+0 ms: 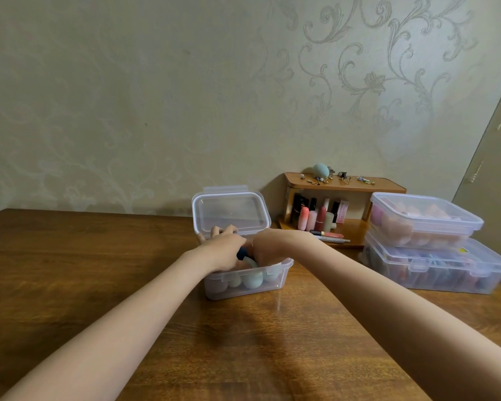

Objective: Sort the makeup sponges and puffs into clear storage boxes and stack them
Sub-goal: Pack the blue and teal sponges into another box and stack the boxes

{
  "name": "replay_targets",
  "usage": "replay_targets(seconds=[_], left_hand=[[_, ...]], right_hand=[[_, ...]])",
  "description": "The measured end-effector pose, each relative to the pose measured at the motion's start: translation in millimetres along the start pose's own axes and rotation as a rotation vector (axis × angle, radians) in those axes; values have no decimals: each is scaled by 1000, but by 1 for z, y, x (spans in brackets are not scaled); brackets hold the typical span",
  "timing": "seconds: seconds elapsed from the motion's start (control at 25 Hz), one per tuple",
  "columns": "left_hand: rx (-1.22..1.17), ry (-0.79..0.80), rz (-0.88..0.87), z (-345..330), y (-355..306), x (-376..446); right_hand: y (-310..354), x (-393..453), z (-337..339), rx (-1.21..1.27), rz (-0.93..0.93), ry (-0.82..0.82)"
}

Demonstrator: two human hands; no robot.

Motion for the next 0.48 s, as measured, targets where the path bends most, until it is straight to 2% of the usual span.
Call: replay_targets(seconds=[0.16, 0.24, 0.36, 0.44, 0.48], left_hand=[[31, -18, 40, 1, -3, 4], [35, -9, 46, 2, -5, 7], [89, 56, 83, 5, -9, 13], [121, 100, 103, 7, -11, 18], [131, 118, 106, 7, -12, 21]], right_hand=[[-7, -2, 1, 12, 0, -38], [-24, -15, 15, 120, -14, -89], [-85, -41, 69, 417, -101, -394], [-143, -51, 92, 502, -268, -602], [-171, -48, 92, 503, -361, -651]])
Point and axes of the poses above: each hand's wrist, its own x-axis towards the middle knuckle, its own z-axis out of the back of the hand, y = z × x, the point moved 9 cm from there along x, towards the middle knuckle, and after that the axes turned 9 degrees about y, right-handed, at the moved point
